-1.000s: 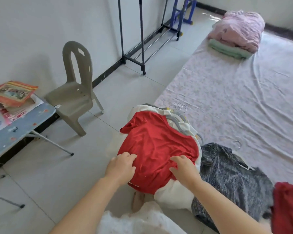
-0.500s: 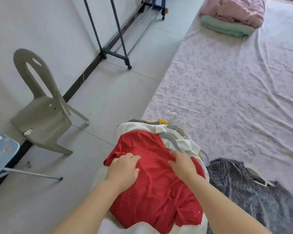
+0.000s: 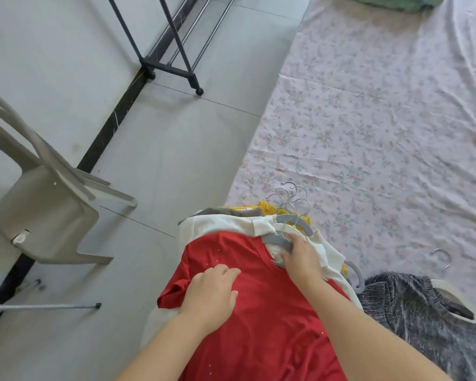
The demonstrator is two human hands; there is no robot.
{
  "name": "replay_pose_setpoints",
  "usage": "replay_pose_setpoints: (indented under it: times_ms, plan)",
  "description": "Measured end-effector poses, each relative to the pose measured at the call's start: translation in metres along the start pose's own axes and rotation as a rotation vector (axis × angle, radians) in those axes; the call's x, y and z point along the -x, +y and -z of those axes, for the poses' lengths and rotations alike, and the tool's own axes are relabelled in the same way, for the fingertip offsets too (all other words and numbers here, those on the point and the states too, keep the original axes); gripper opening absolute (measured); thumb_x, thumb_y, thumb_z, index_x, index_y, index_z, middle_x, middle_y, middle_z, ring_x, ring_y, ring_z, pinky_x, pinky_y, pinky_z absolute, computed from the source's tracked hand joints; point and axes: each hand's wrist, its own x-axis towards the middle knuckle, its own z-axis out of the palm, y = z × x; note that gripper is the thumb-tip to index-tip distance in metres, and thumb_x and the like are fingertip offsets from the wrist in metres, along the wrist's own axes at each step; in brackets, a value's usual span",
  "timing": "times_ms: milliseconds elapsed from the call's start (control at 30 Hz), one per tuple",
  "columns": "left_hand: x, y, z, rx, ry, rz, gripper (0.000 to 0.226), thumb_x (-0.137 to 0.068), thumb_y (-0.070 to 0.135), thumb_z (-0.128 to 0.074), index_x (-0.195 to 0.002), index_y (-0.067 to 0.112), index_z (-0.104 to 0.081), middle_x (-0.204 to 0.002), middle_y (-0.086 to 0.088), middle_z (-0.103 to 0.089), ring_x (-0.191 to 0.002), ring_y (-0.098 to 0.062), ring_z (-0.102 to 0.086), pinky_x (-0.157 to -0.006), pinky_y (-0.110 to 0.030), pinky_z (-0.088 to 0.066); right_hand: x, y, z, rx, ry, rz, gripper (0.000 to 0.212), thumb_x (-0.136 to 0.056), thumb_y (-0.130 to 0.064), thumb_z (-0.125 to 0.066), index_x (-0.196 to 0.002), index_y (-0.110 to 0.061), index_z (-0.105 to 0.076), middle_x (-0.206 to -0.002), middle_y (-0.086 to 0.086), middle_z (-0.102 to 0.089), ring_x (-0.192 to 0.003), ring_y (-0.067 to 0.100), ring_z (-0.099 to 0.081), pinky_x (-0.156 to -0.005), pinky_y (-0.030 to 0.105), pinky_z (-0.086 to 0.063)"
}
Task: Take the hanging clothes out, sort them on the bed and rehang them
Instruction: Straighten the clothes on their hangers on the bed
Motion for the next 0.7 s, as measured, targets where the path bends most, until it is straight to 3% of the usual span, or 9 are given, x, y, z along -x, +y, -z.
replay_pose_setpoints:
  times_ms: [200, 300, 400, 533, 700]
  plan:
    - [-0.010, -0.002, 0.005, 0.021, 0.010, -0.021, 0.046, -0.093, 0.033, -0.042, -0.138, 0.028, -0.035, -0.130, 0.007, -0.044, -0.118, -0.014, -0.044, -0.100, -0.030, -0.033, -0.001, 0.000, -0.003, -0.059, 0.030, -0.053, 0.035, -0.080, -0.009, -0.062, -0.115, -0.009, -0.061, -0.111, 0.011, -0.058, -0.104, 0.026, -0.053, -0.085, 0.032, -0.041]
    - [-0.008, 0.000, 0.010, 0.032, 0.033, -0.032, 0.046, -0.093, 0.033, -0.043, -0.138, 0.028, -0.036, -0.130, 0.008, -0.045, -0.119, -0.014, -0.045, -0.100, -0.030, -0.034, 0.016, -0.003, 0.001, -0.158, 0.041, -0.032, 0.019, -0.080, -0.008, -0.064, -0.098, -0.005, -0.067, -0.094, 0.012, -0.062, -0.091, 0.025, -0.057, -0.071, 0.029, -0.038]
    - [-0.002, 0.008, 0.018, 0.044, 0.064, -0.060, 0.048, -0.093, 0.033, -0.044, -0.139, 0.028, -0.034, -0.131, 0.008, -0.045, -0.119, -0.014, -0.044, -0.099, -0.030, -0.035, 0.048, -0.009, 0.011, -0.237, 0.067, 0.004, 0.005, -0.078, -0.005, -0.064, -0.076, -0.009, -0.064, -0.069, 0.000, -0.059, -0.070, 0.015, -0.053, -0.059, 0.027, -0.035]
    - [0.015, 0.019, 0.028, 0.061, 0.136, -0.117, 0.050, -0.092, 0.033, -0.045, -0.140, 0.025, -0.031, -0.135, 0.007, -0.041, -0.124, -0.013, -0.039, -0.100, -0.028, -0.033, 0.102, -0.018, 0.022, -0.309, 0.090, 0.040, 0.017, -0.074, -0.003, -0.066, -0.071, -0.019, -0.063, -0.065, -0.013, -0.057, -0.067, 0.003, -0.052, -0.057, 0.011, -0.035]
    - [0.049, 0.026, 0.037, 0.028, 0.200, -0.222, 0.049, -0.093, 0.037, -0.045, -0.139, 0.024, -0.033, -0.135, 0.007, -0.041, -0.127, -0.011, -0.035, -0.103, -0.025, -0.026, 0.170, -0.032, 0.040, -0.404, 0.187, 0.064, 0.033, -0.071, -0.003, -0.067, -0.063, -0.035, -0.060, -0.061, -0.011, -0.062, -0.063, -0.006, -0.054, -0.059, 0.008, -0.038]
